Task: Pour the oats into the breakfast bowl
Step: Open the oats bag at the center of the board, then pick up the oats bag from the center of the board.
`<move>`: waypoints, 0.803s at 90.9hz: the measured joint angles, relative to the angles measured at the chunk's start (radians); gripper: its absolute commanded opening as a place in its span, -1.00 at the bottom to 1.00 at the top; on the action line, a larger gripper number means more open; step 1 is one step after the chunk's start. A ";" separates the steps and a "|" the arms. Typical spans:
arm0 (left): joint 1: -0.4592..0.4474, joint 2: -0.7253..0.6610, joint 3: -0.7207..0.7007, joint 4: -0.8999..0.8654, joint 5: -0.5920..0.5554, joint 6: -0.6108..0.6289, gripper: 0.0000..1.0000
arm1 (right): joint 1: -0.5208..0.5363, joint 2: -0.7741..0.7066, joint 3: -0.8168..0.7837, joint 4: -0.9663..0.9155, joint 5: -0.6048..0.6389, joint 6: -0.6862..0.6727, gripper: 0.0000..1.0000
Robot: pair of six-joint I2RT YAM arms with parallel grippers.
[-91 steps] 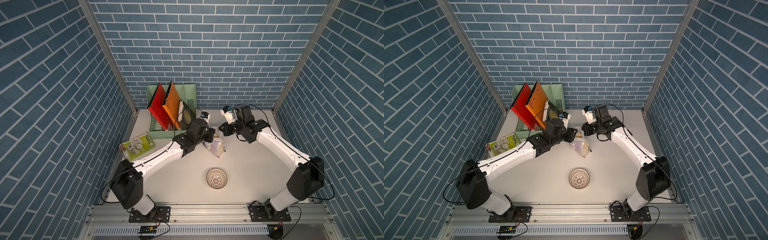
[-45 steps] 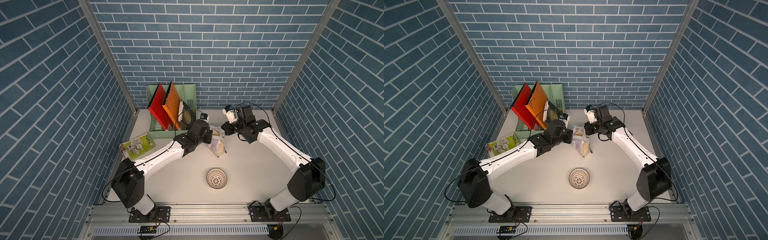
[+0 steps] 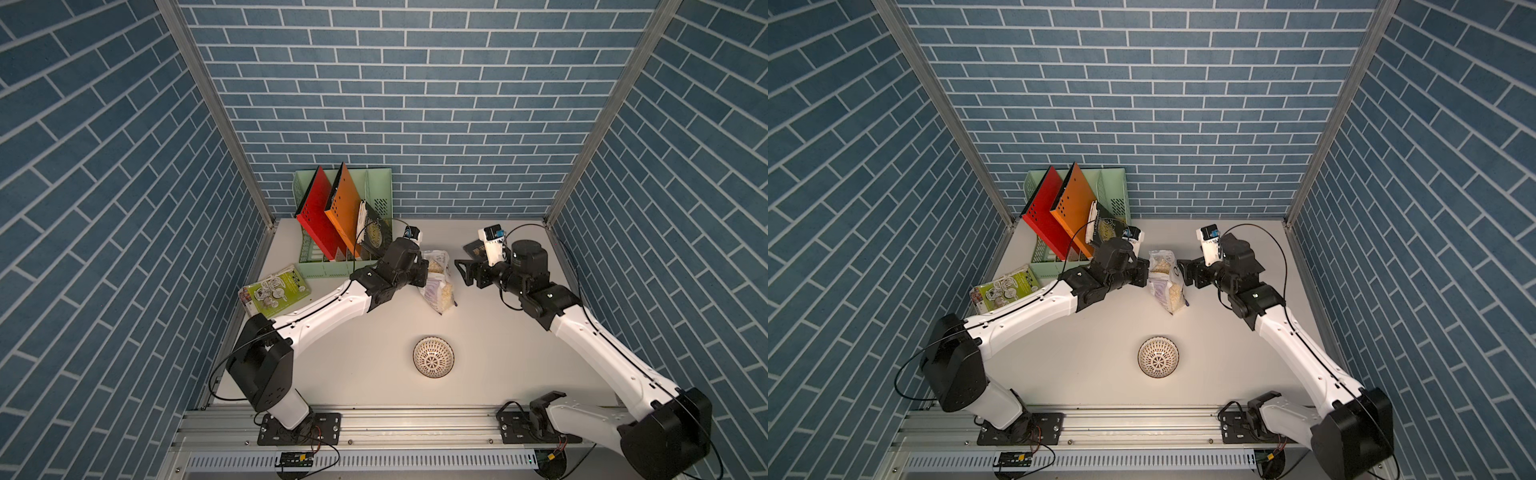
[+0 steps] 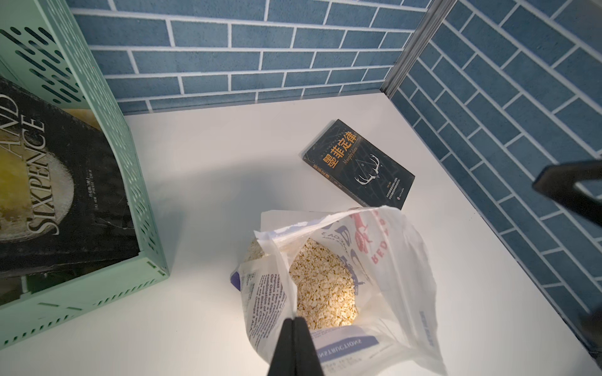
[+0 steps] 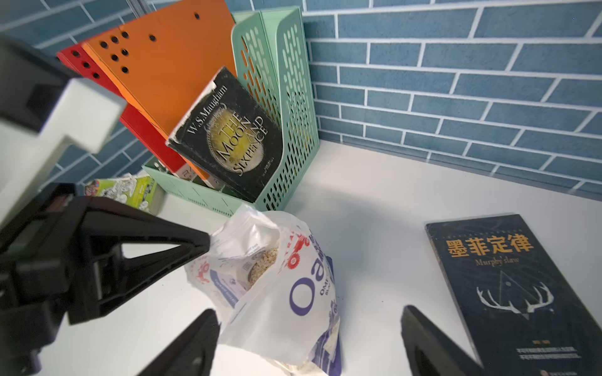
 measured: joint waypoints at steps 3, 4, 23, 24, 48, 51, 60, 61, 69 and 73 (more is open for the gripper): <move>0.000 0.001 0.001 0.000 0.004 -0.002 -1.00 | 0.006 -0.044 -0.085 0.063 0.005 0.008 0.99; 0.000 0.001 0.001 0.000 0.006 -0.003 -1.00 | 0.010 -0.055 -0.110 0.083 0.005 0.008 0.99; 0.000 0.016 0.017 0.002 0.021 -0.009 -1.00 | 0.063 -0.085 -0.455 0.429 0.035 0.014 0.99; 0.000 0.016 0.017 0.002 0.023 -0.010 -1.00 | 0.065 -0.082 -0.467 0.447 0.036 0.014 0.99; 0.000 0.016 0.017 0.002 0.025 -0.022 -1.00 | 0.138 0.123 -0.584 0.836 0.121 0.014 0.99; 0.000 0.016 0.017 0.002 0.025 -0.022 -1.00 | 0.141 0.148 -0.584 0.875 0.130 0.013 1.00; 0.000 0.016 0.017 0.002 0.025 -0.024 -1.00 | 0.143 0.226 -0.583 0.972 0.149 0.013 0.99; 0.000 0.016 0.017 0.002 0.025 -0.023 -1.00 | 0.143 0.235 -0.582 0.981 0.151 0.014 0.99; 0.000 0.016 0.017 0.002 0.026 -0.025 -1.00 | 0.144 0.316 -0.568 1.036 0.154 0.014 1.00; 0.000 0.016 0.017 0.002 0.025 -0.025 -1.00 | 0.144 0.359 -0.558 1.061 0.156 0.016 1.00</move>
